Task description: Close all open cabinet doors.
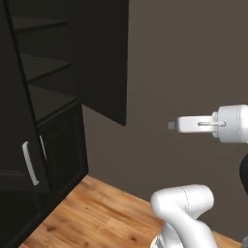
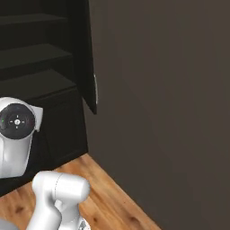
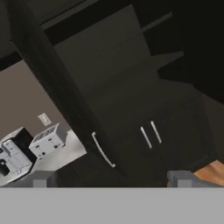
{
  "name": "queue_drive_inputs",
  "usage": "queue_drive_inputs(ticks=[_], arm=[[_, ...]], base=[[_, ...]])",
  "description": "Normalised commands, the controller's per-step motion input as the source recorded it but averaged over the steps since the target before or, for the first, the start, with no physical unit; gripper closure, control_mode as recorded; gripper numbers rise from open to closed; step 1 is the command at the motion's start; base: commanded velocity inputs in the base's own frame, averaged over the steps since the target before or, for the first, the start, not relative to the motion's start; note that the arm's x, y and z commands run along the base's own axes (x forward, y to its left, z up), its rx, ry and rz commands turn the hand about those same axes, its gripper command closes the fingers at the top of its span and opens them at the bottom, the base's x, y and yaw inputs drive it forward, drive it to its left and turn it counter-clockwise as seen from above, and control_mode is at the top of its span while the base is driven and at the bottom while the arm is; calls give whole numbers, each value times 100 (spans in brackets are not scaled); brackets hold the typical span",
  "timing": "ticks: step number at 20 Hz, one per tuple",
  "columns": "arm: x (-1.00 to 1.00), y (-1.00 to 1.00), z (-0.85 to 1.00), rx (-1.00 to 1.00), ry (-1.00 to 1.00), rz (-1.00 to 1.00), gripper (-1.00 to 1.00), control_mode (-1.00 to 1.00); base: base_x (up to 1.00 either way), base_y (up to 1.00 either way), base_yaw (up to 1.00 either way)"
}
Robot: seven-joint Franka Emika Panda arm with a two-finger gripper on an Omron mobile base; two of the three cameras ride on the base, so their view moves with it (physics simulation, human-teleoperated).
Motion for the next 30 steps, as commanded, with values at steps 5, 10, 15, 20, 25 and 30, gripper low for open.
queue_drive_inputs(ticks=[5, 10, 15, 20, 25, 30], arm=[[0, 0, 0, 0, 0, 0, -100, 100], [0, 0, 0, 0, 0, 0, -100, 100], [0, 0, 0, 0, 0, 0, -100, 100], [0, 0, 0, 0, 0, 0, -100, 100], [0, 0, 0, 0, 0, 0, -100, 100], [0, 0, 0, 0, 0, 0, -100, 100]], base=[[62, -20, 33], [75, -12, 40], [46, -6, 37], [27, -4, 26], [42, -4, 23], [65, -6, 22]])
